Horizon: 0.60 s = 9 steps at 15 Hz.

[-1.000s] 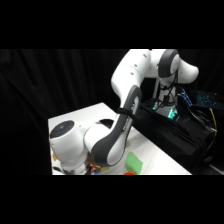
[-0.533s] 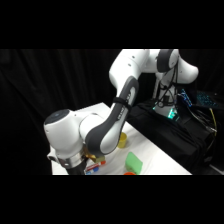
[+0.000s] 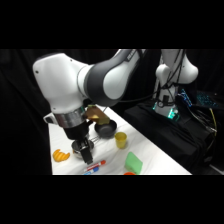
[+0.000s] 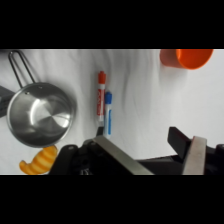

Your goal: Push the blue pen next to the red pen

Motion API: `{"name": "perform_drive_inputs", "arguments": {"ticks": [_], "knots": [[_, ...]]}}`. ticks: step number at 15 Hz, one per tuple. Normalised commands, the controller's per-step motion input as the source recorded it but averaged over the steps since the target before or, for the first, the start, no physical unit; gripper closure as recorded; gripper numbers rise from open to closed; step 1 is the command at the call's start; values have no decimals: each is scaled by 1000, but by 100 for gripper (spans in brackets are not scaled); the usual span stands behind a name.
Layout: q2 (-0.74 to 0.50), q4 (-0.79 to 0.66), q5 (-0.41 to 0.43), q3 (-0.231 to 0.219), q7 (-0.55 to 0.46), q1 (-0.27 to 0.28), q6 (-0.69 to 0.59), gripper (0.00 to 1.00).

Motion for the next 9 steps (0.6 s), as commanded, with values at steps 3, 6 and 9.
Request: {"name": "perform_drive_inputs", "arguments": {"ticks": [3, 6, 9], "knots": [[-660, -623, 167, -54, -126, -59, -145, 0], [-622, -566, 126, -75, -124, -45, -90, 0], [-566, -472, 106, -70, -128, -46, -82, 0]]}}
